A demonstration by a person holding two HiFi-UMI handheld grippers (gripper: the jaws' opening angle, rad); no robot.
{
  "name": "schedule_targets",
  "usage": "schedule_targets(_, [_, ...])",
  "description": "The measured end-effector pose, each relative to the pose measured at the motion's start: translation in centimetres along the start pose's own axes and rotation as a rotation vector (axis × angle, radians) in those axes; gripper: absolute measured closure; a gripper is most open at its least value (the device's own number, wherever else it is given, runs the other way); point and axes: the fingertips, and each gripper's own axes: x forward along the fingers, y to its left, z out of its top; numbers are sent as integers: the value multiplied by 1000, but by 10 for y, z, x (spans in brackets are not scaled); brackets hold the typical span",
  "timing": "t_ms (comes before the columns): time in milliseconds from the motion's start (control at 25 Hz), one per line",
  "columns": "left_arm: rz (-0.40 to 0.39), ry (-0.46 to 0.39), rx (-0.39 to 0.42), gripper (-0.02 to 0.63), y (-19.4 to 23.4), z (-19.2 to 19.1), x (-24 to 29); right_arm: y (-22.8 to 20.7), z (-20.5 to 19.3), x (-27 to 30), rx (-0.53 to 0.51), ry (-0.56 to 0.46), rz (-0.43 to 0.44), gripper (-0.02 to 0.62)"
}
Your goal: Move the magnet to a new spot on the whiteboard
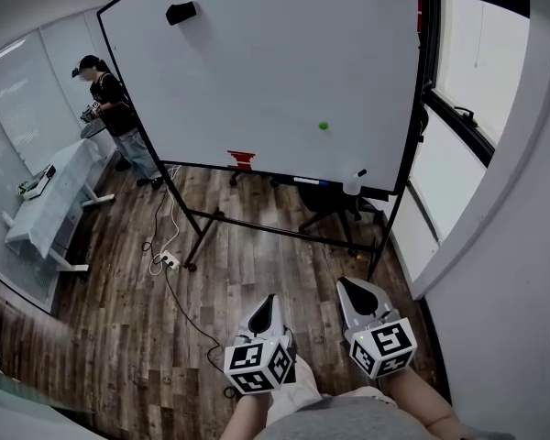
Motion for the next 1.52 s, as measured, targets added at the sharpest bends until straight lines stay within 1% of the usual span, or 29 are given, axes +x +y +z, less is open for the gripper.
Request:
schedule_targets(240, [-19,0,-1,601,19,18,32,-6,12,39,-19,-7,-9,592])
schedule_targets(440, [-42,4,6,601,37,31,62,-12,14,75,-23,-8,-23,592])
schedule_targets(920, [-77,28,11,601,106,73,141,-17,20,185,-25,14,-48,592])
schedule_targets(1240, [-118,32,18,601,141,108,203,-34,38,253,-33,-2,-99,592])
schedule_targets(1520, [-177,25,43,601,155,138,259,-60,53,297,-52,-18,-170,592])
